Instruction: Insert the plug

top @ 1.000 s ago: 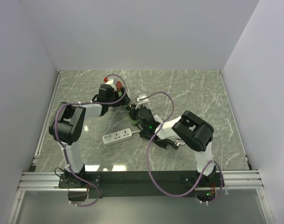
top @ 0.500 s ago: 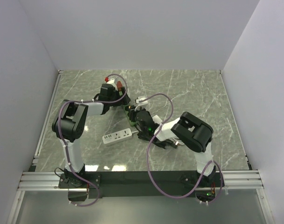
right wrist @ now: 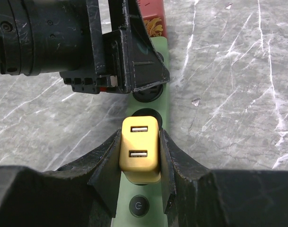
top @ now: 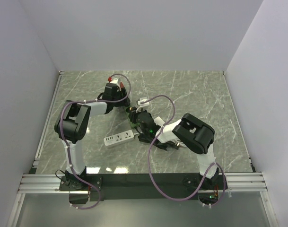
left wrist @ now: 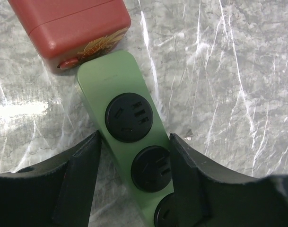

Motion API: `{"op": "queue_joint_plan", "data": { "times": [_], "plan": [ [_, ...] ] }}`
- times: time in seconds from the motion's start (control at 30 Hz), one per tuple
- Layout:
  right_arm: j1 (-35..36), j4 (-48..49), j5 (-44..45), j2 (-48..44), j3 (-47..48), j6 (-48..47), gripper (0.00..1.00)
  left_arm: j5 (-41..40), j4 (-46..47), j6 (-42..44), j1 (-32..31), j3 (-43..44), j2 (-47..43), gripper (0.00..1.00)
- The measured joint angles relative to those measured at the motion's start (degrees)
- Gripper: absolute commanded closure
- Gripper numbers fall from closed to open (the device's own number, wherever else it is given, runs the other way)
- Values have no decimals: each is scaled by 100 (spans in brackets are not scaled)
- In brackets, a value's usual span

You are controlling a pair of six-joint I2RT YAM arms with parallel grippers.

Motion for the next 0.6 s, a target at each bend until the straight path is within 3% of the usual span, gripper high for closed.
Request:
{"op": "queue_joint_plan", "data": {
  "times": [0.3,0.6],
  "plan": [
    [9,26,-15,17,2,0,100,-238,-426,22,-101,323,94,68],
    [85,63,149,107,74,0,100,-365,-457,46,-144,352,103,72]
  ]
}}
